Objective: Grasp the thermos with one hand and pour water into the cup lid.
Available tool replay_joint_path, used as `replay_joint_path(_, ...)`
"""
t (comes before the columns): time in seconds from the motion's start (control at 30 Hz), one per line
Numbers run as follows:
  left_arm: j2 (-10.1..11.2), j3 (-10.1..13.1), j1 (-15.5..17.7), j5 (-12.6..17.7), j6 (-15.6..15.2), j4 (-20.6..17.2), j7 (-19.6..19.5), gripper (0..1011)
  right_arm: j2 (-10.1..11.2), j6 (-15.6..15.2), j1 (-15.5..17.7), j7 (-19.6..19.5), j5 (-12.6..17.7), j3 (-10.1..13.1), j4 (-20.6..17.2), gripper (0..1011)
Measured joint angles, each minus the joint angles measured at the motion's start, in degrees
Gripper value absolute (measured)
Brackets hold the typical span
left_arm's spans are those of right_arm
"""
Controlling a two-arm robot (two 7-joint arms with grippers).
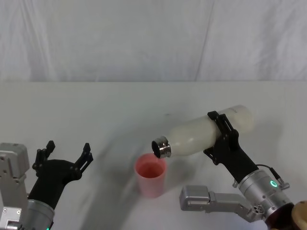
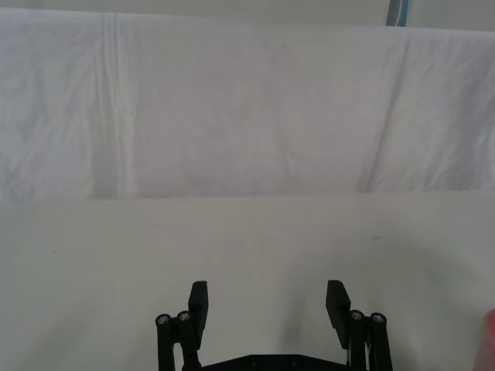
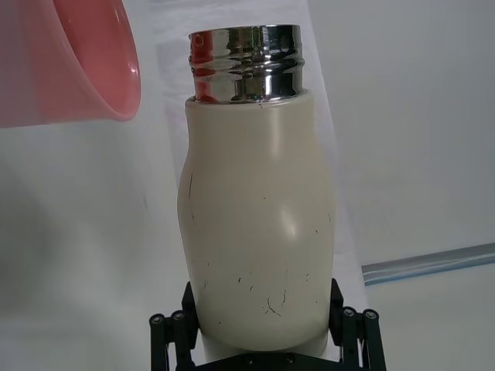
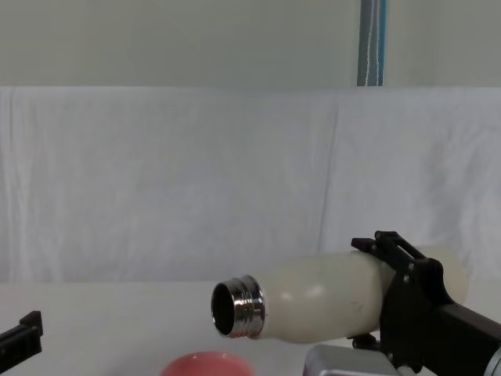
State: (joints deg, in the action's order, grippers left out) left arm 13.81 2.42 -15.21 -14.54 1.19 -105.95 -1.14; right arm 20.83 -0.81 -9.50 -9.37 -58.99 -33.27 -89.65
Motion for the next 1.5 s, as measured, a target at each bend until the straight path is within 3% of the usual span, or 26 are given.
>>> replay_joint_path(1.5, 0.00, 0.00, 0.00, 0.00, 0.00, 0.00, 0.00, 1001, 0.66, -1.40, -0.69, -0.53, -2.31, -1.10, -0.29, 960)
